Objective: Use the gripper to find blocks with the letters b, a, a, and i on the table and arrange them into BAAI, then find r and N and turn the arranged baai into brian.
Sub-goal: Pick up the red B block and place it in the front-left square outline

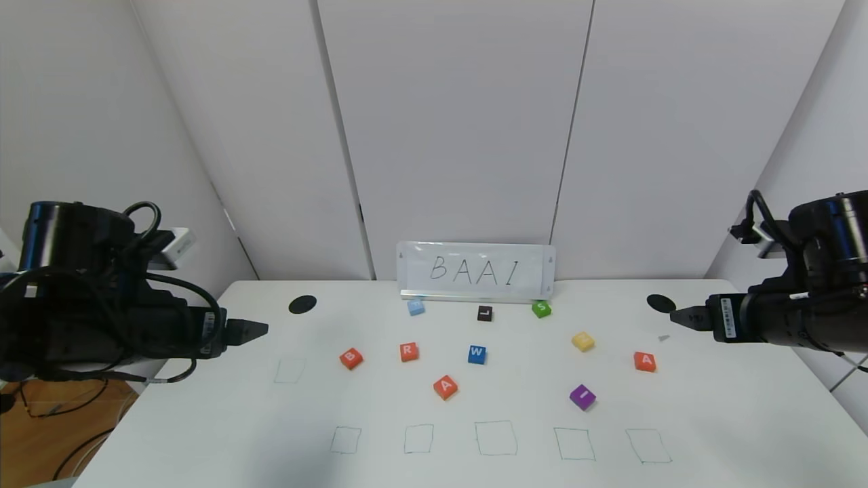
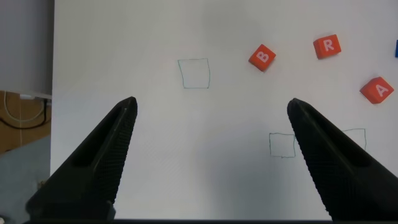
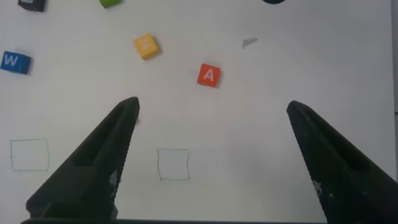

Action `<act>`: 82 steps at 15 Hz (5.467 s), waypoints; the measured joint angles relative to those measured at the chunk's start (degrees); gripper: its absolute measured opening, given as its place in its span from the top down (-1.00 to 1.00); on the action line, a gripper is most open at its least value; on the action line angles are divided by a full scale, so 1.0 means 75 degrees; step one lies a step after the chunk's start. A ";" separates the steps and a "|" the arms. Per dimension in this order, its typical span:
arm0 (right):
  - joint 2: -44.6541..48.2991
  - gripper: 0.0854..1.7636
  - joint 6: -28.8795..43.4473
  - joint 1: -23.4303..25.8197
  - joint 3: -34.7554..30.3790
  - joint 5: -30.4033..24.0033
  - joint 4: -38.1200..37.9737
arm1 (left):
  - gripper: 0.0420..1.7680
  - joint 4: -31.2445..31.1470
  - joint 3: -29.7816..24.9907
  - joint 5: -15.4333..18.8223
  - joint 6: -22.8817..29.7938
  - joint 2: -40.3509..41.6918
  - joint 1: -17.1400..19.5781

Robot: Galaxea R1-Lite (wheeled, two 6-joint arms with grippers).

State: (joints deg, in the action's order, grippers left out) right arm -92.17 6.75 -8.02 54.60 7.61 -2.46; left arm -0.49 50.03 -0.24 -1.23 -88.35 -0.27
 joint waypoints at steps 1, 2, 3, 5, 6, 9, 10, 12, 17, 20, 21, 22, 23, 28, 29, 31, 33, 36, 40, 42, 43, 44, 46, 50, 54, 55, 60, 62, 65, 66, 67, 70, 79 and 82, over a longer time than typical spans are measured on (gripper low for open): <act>-0.0137 -0.94 -0.0011 -0.0010 0.0010 0.0098 0.0011 | -0.94 0.0003 0.0080 -0.0010 -0.0003 -0.0205 -0.0003; -0.0250 -0.94 -0.0018 -0.0018 0.0011 0.0106 0.0062 | -0.94 -0.0003 0.0135 -0.0010 0.0000 -0.0359 -0.0020; -0.0323 -0.94 -0.0015 -0.0047 0.0007 0.0102 0.0093 | -0.94 -0.0036 0.0164 -0.0026 0.0002 -0.0473 -0.0059; -0.0419 -0.94 -0.0011 -0.0127 -0.0041 0.0094 0.0135 | -0.94 -0.0041 0.0117 -0.0054 0.0000 -0.0601 -0.0111; -0.0444 -0.94 -0.0008 -0.0164 -0.0059 0.0091 0.0135 | -0.94 -0.0065 0.0083 -0.0047 0.0008 -0.0624 -0.0132; -0.0455 -0.94 0.0003 -0.0219 -0.0089 0.0076 0.0132 | -0.94 -0.0112 0.0007 -0.0055 0.0016 -0.0613 -0.0158; -0.0452 -0.94 0.0003 -0.0219 -0.0093 0.0083 0.0132 | -0.94 -0.0114 -0.0005 -0.0055 0.0029 -0.0613 -0.0158; -0.0382 -0.94 0.0003 -0.0219 -0.0099 0.0083 0.0128 | -0.94 -0.0109 -0.0005 -0.0112 0.0120 -0.0621 -0.0163; -0.0106 -0.94 0.0023 -0.0267 -0.0151 0.0010 0.0085 | -0.94 -0.0120 0.0140 -0.0707 0.0203 -0.0720 -0.0434; -0.0011 -0.94 0.0026 -0.0294 -0.0177 0.0000 0.0085 | -0.94 -0.0653 0.0562 -0.1113 0.0762 -0.0884 -0.0819; 0.0003 -0.94 0.0023 -0.0294 -0.0177 0.0003 0.0085 | -0.94 -0.1029 0.0814 -0.1146 0.1076 -0.0951 -0.0935; 0.0020 -0.94 0.0018 -0.0297 -0.0177 0.0003 0.0081 | -0.94 -0.1456 0.1143 -0.1157 0.1528 -0.1029 -0.1073; 0.0029 -0.94 0.0008 -0.0309 -0.0180 0.0024 0.0088 | -0.94 -0.1829 0.1469 -0.1161 0.1977 -0.1117 -0.1213; 0.0052 -0.94 -0.0011 -0.0377 -0.0221 0.0098 0.0120 | -0.94 -0.3113 0.2997 -0.1208 0.3704 -0.1833 -0.1661; 0.0059 -0.94 -0.0011 -0.0388 -0.0232 0.0091 0.0114 | -0.94 -0.3353 0.3285 -0.1216 0.3912 -0.2020 -0.1676; 0.0085 -0.94 -0.0003 -0.0432 -0.0250 0.0088 0.0091 | -0.94 -0.3725 0.3844 -0.1211 0.4372 -0.2425 -0.1694; 0.0163 -0.94 0.0008 -0.0476 -0.0283 0.0083 0.0081 | -0.94 -0.4077 0.4354 -0.1193 0.4878 -0.2814 -0.1710; 0.0291 -0.94 0.0011 -0.0551 -0.0328 0.0088 0.0081 | -0.94 -0.4572 0.5063 -0.1128 0.5575 -0.3381 -0.1780; 0.0384 -0.94 0.0003 -0.0584 -0.0349 0.0086 0.0091 | -0.94 -0.5354 0.6068 -0.1087 0.6233 -0.4148 -0.1820; 0.0427 -0.94 0.0003 -0.0610 -0.0364 0.0094 0.0107 | -0.94 -0.5708 0.6570 -0.1087 0.6469 -0.4553 -0.1830; 0.0434 -0.94 -0.0008 -0.0616 -0.0367 0.0091 0.0114 | -0.94 -0.5809 0.6820 -0.1087 0.6591 -0.4774 -0.1830; 0.0437 -0.94 -0.0011 -0.0621 -0.0375 0.0098 0.0117 | -0.94 -0.5868 0.6997 -0.1087 0.6711 -0.4982 -0.1842; 0.0440 -0.94 -0.0015 -0.0627 -0.0379 0.0094 0.0117 | -0.94 -0.5853 0.7184 -0.1131 0.6919 -0.5387 -0.1850; 0.0440 -0.94 -0.0011 -0.0627 -0.0379 0.0091 0.0117 | -0.94 -0.5770 0.7298 -0.1172 0.7079 -0.6048 -0.1783; 0.0434 -0.94 -0.0011 -0.0717 -0.0426 0.0101 0.0128 | -0.94 -0.5752 0.7537 -0.1243 0.7615 -0.6461 -0.1783; 0.0427 -0.94 -0.0011 -0.0731 -0.0437 0.0098 0.0128 | -0.94 -0.5752 0.7644 -0.1243 0.7661 -0.6552 -0.1778; 0.0426 -0.94 -0.0008 -0.0775 -0.0457 0.0112 0.0128 | -0.94 -0.5759 0.7909 -0.1369 0.7675 -0.6867 -0.1809; 0.0426 -0.94 -0.0011 -0.0779 -0.0460 0.0112 0.0132 | -0.94 -0.5756 0.7927 -0.1419 0.7674 -0.6981 -0.1812; 0.0426 -0.94 -0.0015 -0.0779 -0.0470 0.0112 0.0132 | -0.94 -0.5756 0.7966 -0.1409 0.7685 -0.7100 -0.1827; 0.0426 -0.94 -0.0018 -0.0779 -0.0470 0.0112 0.0132 | -0.94 -0.5756 0.7978 -0.1412 0.7685 -0.7121 -0.1830; 0.0426 -0.94 -0.0011 -0.0779 -0.0471 0.0109 0.0132 | -0.84 -0.5759 0.7992 -0.1419 0.7685 -0.7140 -0.1833; 0.0426 -0.94 -0.0015 -0.0787 -0.0481 0.0112 0.0137 | -0.26 -0.5756 0.8008 -0.1437 0.7682 -0.7176 -0.1850; 0.0427 -0.94 -0.0018 -0.0837 -0.0515 0.0112 0.0135 | 0.47 -0.5773 0.8192 -0.1504 0.7674 -0.7269 -0.1874; 0.0431 -0.94 -0.0021 -0.0845 -0.0519 0.0112 0.0137 | 0.47 -0.5773 0.8207 -0.1510 0.7670 -0.7269 -0.1874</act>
State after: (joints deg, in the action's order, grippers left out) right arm -88.94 6.60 -14.36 50.71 8.45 -1.44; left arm -43.79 111.58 -11.57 56.30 -142.86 -14.32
